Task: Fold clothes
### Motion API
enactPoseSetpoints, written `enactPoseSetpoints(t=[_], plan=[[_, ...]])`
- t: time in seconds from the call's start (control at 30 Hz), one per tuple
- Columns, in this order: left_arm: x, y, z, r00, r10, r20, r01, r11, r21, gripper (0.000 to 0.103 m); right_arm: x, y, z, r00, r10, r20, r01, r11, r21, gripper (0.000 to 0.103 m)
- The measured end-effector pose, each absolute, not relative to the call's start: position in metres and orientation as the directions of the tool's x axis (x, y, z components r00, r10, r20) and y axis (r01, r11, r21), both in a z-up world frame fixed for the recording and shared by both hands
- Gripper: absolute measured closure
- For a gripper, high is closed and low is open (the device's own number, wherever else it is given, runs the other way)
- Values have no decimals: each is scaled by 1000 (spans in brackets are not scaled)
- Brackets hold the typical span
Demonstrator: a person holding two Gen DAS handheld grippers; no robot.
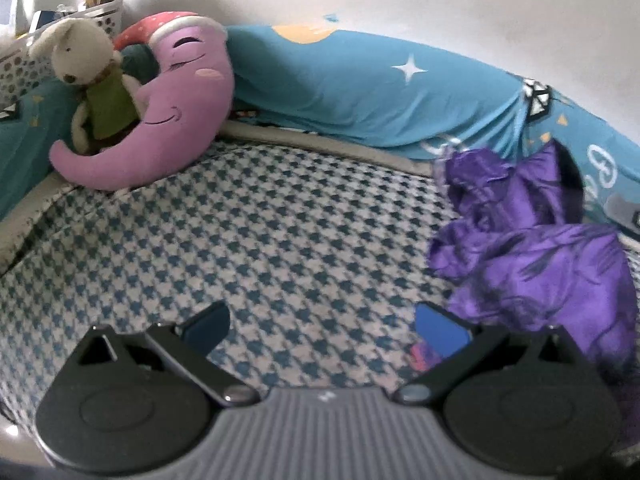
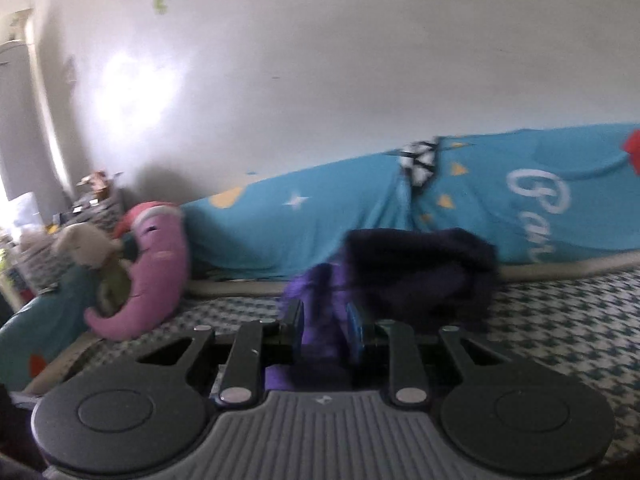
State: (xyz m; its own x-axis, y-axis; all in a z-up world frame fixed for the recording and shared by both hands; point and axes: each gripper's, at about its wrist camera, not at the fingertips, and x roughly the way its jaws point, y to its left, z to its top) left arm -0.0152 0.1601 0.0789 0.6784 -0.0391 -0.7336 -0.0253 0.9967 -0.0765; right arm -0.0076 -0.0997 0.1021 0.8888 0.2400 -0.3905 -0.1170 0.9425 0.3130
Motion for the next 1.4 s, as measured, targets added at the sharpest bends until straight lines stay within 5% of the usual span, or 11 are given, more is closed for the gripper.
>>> enactPoseSetpoints(t=[0.23,0.47,0.73,1.07,1.4], plan=[[-14,131,85,687,-189,-701,92,980,-175,0,2,-123,90,875,179,-451,-24,945,327,69],[-6,104,102,699,-285,-656,178,958,-226,0,17,-107,63,816,236,-528,-69,946,315,45],[12,75,97,669,-307,-677,230,952,-204,0,23,-91,43,749,326,-578,-116,922,370,44],[37,95,52,571,-146,-808,72,989,-127,0,8,-87,55,706,313,-636,-227,950,216,45],[36,113,34,529,37,-848,-21,999,31,0,15,-105,66,835,201,-513,-106,972,209,45]])
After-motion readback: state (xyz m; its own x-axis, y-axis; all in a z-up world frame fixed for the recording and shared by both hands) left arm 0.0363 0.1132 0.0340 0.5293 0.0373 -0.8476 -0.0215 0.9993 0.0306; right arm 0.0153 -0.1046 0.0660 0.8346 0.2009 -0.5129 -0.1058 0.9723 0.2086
